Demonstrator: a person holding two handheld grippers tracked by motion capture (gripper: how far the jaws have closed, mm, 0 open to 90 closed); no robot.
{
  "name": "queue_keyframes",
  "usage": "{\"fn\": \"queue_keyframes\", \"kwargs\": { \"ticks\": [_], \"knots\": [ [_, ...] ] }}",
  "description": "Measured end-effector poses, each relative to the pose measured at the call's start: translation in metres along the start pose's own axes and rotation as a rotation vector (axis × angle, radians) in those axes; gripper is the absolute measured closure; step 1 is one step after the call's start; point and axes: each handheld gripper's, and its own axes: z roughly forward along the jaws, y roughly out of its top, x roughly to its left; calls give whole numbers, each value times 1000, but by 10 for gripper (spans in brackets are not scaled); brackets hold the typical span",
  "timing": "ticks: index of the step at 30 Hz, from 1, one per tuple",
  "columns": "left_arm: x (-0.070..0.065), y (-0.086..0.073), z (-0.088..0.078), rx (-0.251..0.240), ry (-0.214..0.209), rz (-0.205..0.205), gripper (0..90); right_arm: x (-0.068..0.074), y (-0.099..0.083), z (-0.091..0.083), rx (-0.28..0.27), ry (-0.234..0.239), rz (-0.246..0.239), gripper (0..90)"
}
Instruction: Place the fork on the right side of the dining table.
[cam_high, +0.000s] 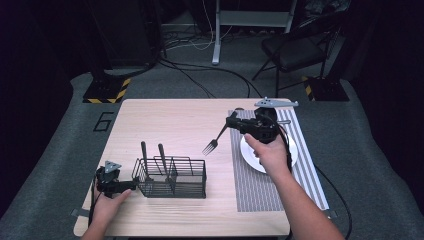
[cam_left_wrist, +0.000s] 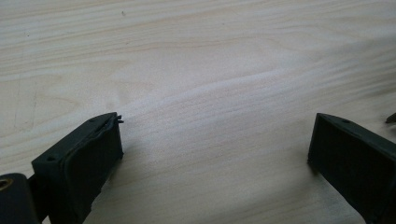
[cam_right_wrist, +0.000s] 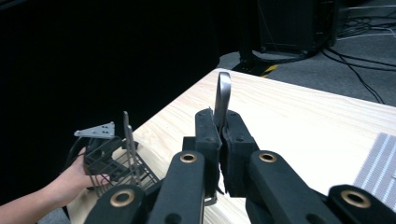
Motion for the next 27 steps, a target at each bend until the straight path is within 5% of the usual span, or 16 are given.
{"fn": "queue_keyframes", "kwargs": {
  "ticks": [27],
  "knots": [
    [0, 0, 0, 0, 0, 0, 25, -21, -49, -8, 12, -76, 38, 868]
  ]
}}
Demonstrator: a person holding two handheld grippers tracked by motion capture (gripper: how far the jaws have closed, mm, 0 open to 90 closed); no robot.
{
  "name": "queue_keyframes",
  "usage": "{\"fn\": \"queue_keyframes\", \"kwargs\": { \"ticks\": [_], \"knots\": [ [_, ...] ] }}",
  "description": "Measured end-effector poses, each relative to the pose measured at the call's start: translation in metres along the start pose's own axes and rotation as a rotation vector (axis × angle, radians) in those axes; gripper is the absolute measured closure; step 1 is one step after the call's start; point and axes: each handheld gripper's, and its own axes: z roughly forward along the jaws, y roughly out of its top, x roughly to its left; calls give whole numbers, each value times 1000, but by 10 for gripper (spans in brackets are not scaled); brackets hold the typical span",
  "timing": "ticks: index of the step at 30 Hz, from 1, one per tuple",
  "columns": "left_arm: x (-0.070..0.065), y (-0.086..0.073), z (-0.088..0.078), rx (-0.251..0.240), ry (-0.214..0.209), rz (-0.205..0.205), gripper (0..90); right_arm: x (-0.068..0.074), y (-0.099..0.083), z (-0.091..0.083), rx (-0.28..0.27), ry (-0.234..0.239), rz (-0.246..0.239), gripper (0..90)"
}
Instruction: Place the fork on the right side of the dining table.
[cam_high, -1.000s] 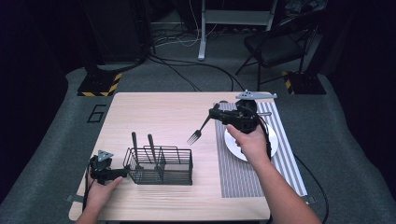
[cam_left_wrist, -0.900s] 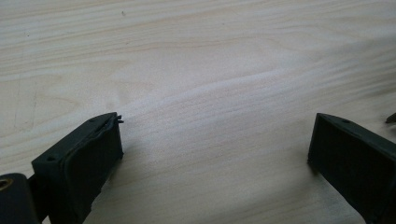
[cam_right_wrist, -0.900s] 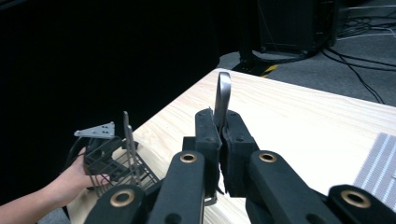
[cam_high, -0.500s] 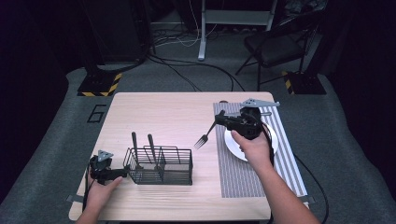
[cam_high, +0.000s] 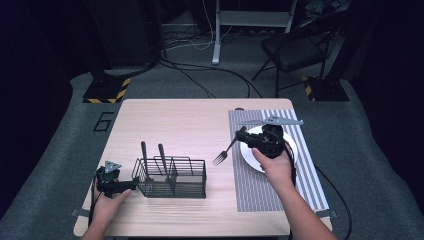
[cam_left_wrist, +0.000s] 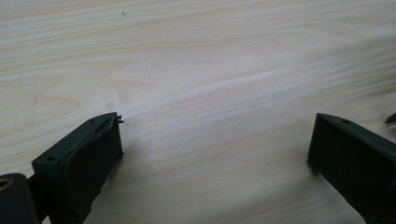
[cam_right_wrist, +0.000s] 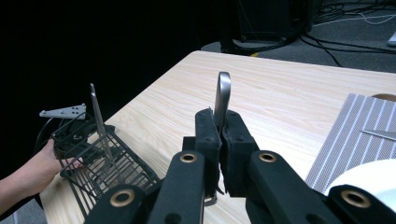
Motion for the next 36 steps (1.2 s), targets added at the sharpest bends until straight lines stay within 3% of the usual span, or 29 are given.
{"fn": "queue_keyframes", "kwargs": {
  "ticks": [36],
  "knots": [
    [0, 0, 0, 1, 1, 0, 26, -42, -70, -33, -17, -125, 104, 868]
  ]
}}
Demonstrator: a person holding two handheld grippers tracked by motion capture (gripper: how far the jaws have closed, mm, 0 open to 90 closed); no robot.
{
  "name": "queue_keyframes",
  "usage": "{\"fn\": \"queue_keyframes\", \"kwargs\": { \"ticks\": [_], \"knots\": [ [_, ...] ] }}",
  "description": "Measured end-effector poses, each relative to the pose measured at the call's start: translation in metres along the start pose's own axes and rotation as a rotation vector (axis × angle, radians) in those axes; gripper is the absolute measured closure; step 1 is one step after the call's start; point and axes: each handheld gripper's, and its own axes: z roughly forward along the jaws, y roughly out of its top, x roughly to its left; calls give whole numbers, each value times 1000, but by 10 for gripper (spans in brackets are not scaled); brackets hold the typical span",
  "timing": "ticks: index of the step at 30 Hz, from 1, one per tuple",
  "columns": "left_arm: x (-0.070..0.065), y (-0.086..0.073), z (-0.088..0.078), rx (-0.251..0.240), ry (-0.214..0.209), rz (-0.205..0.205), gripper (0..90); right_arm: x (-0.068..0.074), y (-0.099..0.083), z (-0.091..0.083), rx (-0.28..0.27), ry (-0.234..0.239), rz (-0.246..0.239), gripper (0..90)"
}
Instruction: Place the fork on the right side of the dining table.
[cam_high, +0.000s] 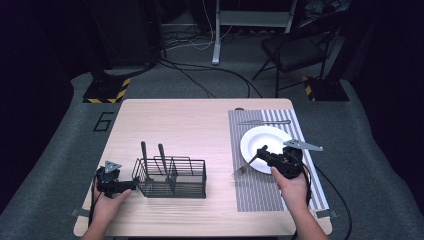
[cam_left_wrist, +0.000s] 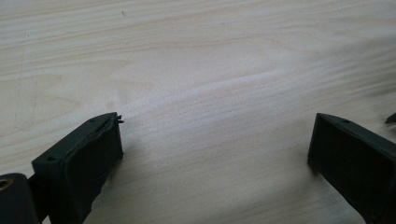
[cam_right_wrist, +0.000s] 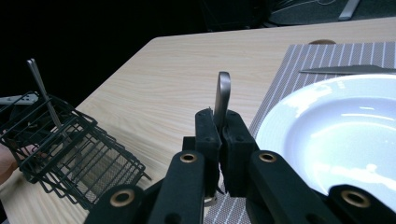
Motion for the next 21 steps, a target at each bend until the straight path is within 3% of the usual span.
{"fn": "queue_keyframes", "kwargs": {
  "ticks": [21],
  "knots": [
    [0, 0, 0, 0, 0, -1, 26, -16, -17, -13, -12, -38, 40, 868]
  ]
}}
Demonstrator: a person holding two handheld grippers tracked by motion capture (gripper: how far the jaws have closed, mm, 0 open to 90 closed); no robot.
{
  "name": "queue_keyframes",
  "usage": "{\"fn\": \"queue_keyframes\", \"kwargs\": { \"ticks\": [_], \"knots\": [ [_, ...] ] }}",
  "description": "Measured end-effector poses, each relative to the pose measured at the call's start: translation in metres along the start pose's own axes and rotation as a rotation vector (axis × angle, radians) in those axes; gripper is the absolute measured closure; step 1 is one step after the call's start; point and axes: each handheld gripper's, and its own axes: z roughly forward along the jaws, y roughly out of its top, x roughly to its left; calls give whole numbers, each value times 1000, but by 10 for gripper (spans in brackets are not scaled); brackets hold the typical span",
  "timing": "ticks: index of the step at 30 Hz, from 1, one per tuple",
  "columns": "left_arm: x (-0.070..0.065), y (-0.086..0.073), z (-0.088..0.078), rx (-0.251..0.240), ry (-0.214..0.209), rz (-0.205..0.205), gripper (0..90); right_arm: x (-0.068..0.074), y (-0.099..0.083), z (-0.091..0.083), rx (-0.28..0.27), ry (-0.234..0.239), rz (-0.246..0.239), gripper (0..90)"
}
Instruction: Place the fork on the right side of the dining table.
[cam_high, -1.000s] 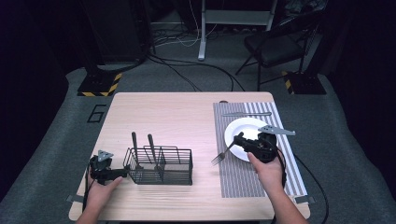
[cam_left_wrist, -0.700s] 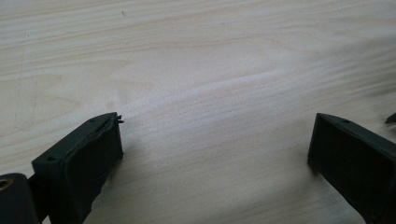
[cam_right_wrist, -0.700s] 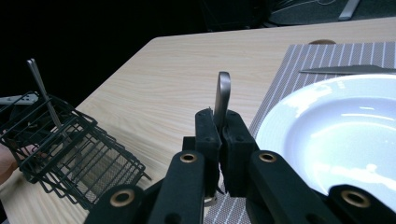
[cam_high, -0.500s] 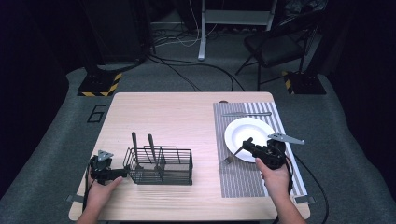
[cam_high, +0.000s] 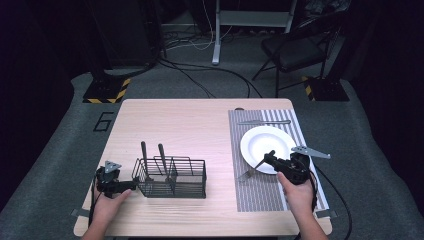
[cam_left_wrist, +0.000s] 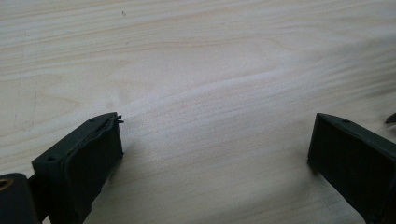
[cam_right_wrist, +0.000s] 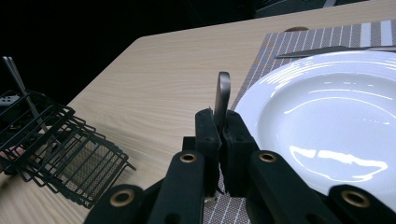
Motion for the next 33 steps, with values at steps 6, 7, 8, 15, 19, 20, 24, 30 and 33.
{"fn": "queue_keyframes", "kwargs": {
  "ticks": [6, 7, 8, 15, 19, 20, 24, 30, 33],
  "knots": [
    [0, 0, 0, 0, 0, 0, 26, -5, -4, -4, -2, -14, 22, 867],
    [0, 0, 0, 0, 0, 0, 26, -6, -5, -5, -1, -16, 26, 867],
    [0, 0, 0, 0, 0, 0, 26, -6, -6, -6, 0, -16, 33, 867],
    [0, 0, 0, 0, 0, 0, 26, -11, -12, -9, -9, -23, 46, 867],
    [0, 0, 0, 0, 0, 0, 26, -13, -15, -12, -18, -24, 57, 866],
    [0, 0, 0, 0, 0, 0, 26, -13, -15, -12, -18, -24, 57, 866],
    [0, 0, 0, 0, 0, 0, 26, -17, -19, -16, -28, -21, 96, 866],
    [0, 0, 0, 0, 0, 0, 26, -26, -26, -21, -39, -19, 156, 866],
    [0, 0, 0, 0, 1, 0, 26, -32, -30, -23, -52, -13, 180, 865]
  ]
}}
